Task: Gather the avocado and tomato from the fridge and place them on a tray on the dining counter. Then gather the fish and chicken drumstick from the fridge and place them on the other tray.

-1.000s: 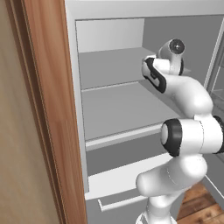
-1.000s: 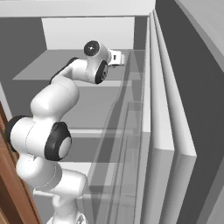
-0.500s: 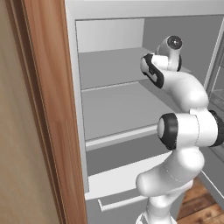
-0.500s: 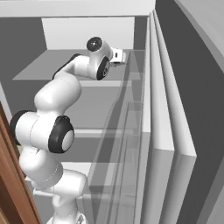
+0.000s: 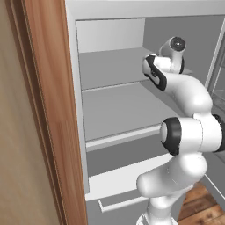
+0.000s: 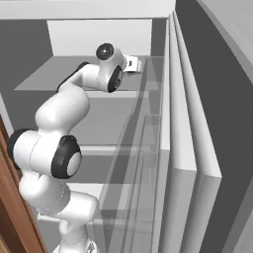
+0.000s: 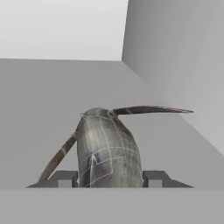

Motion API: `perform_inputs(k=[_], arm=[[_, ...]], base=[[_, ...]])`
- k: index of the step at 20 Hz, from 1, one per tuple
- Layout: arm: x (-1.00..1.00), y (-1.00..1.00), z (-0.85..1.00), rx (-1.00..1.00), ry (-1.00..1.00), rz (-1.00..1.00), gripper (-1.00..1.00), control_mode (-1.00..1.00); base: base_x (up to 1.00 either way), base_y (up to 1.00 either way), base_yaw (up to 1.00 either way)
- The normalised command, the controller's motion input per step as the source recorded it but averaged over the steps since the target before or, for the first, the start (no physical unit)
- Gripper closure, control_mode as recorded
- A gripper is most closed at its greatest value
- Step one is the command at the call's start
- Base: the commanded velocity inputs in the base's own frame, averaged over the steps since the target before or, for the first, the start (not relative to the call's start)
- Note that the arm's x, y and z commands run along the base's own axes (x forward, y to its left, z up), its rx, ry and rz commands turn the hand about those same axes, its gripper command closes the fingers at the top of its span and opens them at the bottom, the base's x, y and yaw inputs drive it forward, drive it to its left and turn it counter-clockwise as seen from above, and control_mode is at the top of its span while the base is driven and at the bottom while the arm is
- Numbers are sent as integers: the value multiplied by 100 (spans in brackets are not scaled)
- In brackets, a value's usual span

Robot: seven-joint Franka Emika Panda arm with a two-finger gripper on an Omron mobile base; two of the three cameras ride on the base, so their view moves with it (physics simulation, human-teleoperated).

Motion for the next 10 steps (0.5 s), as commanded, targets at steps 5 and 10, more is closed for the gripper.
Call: perform_inputs(k=[5, 10], arm=[[-67, 4, 0, 1, -23, -1, 100, -100], [-70, 35, 11, 0, -15, 0, 100, -100]], base=[[0, 0, 0], [0, 0, 0]])
